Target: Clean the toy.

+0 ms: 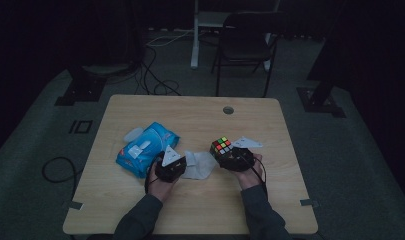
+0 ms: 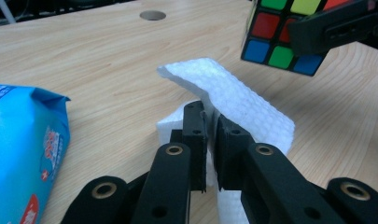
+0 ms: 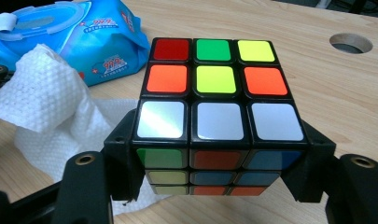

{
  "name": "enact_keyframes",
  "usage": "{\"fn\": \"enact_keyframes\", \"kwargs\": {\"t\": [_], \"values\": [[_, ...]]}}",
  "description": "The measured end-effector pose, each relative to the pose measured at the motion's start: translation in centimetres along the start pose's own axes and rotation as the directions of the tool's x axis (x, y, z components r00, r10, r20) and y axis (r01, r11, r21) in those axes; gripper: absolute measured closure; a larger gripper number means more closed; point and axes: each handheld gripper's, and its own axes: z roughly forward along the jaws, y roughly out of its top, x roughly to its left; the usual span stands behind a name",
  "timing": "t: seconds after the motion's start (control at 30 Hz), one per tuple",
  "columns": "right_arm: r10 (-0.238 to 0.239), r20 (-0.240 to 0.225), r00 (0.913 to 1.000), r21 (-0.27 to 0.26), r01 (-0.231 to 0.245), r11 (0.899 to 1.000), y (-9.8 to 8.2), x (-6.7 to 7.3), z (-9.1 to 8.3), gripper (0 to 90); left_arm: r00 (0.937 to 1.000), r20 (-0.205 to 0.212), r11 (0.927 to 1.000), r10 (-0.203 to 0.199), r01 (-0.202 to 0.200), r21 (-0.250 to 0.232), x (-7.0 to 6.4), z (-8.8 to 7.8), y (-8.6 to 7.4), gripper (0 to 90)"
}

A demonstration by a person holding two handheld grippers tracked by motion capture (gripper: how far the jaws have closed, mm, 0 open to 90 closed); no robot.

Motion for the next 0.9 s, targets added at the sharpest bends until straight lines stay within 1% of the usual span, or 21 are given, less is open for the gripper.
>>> {"fn": "enact_keyframes", "kwargs": {"t": [0.1,0.4,0.57,0.63,0.8,0.9], "values": [[0.007,0.002,1.0000,0.001,-0.007,1.000,-0.2,-0.3,-0.1,34.3,1.0000,-0.004,1.0000,-0.002,0.002,0.006,0.3,-0.2,-0.1,85.0],[0.004,0.010,0.9999,0.013,-0.004,1.000,-0.6,-0.8,-0.3,34.3,0.9998,-0.015,0.9999,-0.014,0.014,0.006,0.8,-0.7,-0.4,84.9],[0.005,0.020,0.9998,0.024,-0.006,1.000,-1.2,-1.3,-0.6,34.3,0.9994,-0.025,0.9997,-0.023,0.024,0.010,1.3,-1.1,-0.6,84.8],[0.009,0.025,0.9997,0.027,-0.009,1.000,-1.4,-1.5,-0.7,34.3,0.9990,-0.033,0.9995,-0.030,0.031,0.009,1.5,-1.3,-0.7,84.7],[0.014,0.036,0.9993,0.031,-0.015,0.999,-1.8,-1.9,-0.9,34.3,0.9984,-0.047,0.9995,-0.031,0.031,0.011,1.8,-1.6,-0.9,84.7],[0.016,0.040,0.9991,0.034,-0.017,0.999,-2.0,-2.1,-0.9,34.4,0.9976,-0.055,0.9991,-0.041,0.041,0.009,2.1,-1.7,-1.0,84.6]]}}
